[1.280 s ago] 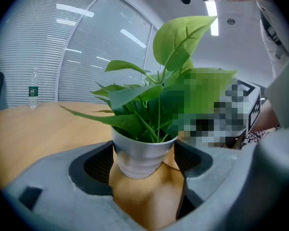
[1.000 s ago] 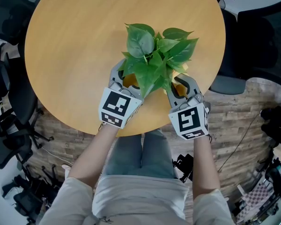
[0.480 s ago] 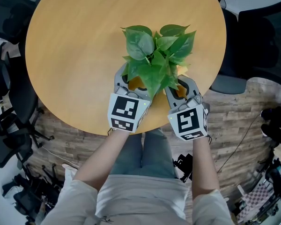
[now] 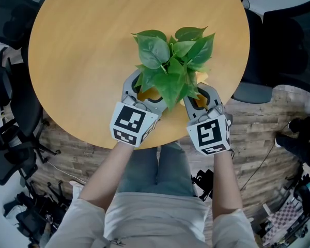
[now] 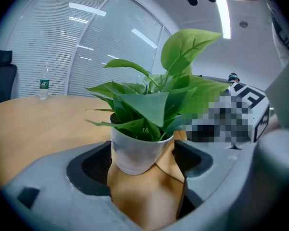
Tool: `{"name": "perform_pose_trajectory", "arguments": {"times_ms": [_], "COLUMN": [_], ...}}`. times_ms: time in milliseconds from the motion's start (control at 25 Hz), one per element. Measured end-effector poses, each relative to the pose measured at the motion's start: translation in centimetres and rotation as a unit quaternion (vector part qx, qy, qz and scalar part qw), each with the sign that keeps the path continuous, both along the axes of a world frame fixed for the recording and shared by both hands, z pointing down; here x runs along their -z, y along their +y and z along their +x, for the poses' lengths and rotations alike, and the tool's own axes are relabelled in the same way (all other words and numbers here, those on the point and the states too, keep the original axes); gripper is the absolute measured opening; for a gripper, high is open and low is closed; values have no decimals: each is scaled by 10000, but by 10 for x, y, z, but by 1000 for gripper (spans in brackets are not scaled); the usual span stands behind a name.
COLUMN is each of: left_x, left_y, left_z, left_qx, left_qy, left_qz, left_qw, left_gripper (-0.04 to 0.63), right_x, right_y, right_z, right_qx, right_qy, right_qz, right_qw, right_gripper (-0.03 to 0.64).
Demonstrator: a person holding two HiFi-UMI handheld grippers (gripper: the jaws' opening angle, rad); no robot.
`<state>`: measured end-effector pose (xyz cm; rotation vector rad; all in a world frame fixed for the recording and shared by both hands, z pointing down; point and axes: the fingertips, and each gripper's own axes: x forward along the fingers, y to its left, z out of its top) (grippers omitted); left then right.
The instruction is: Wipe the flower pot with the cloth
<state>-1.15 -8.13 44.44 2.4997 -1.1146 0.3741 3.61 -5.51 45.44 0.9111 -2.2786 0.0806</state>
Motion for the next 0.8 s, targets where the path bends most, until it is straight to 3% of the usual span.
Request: {"name": "perform_pose_trajectory", "arguments": {"times_ms": [200,440,800], "left_x": [-1,10,10], "left_y": [0,-7,-14], "left_z": [-7,-8,4], "left_qx": [-1045,-2355,-3323], "left_qy": [-84,5,189], "left_qz": [211,620,699], "left_qw": [9943,9699,9404], "left_gripper": [451,494,492], "right_x": [-1,-2,-1], "right_y": [-1,-1,-1], "right_z": [1,1,2], "right_qx": [-25,18,31], "right_qy": [-66,-50,-18], "right_qz": [-16,-18,-46], "right_qw": [10000,10000,10000], "right_gripper": [57,57,57]}}
